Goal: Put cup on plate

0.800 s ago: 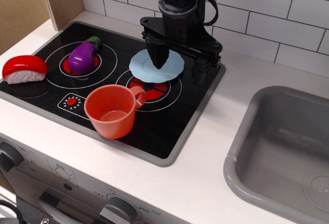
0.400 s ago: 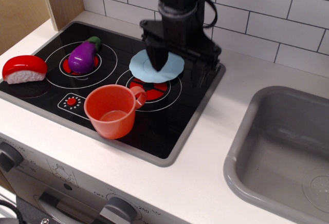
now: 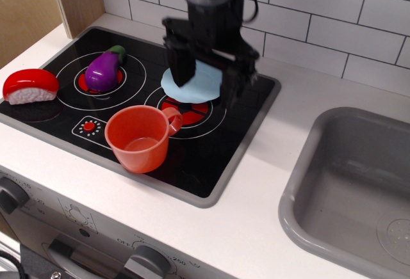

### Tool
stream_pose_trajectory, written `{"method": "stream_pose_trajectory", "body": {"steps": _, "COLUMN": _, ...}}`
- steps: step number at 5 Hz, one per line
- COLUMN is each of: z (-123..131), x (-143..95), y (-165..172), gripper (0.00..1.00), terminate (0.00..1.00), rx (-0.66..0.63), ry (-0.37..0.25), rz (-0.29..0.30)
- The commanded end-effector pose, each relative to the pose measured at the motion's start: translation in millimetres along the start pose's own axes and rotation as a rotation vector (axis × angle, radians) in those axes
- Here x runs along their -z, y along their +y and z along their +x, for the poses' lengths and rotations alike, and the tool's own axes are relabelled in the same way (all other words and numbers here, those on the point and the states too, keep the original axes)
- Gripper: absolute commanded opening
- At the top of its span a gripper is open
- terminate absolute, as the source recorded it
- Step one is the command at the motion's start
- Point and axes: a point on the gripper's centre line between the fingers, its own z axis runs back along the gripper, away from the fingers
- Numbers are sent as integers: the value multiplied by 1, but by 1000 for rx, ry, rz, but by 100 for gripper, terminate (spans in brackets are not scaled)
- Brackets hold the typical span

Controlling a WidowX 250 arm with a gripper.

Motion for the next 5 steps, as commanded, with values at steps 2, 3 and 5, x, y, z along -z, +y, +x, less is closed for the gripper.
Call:
{"method": "stream_pose_trajectory", "body": {"steps": 2, "z": -10, "x": 0, "y": 12, "gripper": 100, "terminate": 0, "rx": 157, "ry": -114, "rz": -11}}
{"method": "stream_pose_trajectory", "body": {"steps": 3, "z": -14, "x": 0, "y": 10, "gripper": 100, "terminate": 0, "rx": 157, "ry": -116, "rz": -25}}
{"method": "stream_pose_trajectory", "body": {"steps": 5, "z": -17, "x": -1, "y": 13, "gripper": 100, "terminate": 0, "rx": 132, "ry": -86, "rz": 1}}
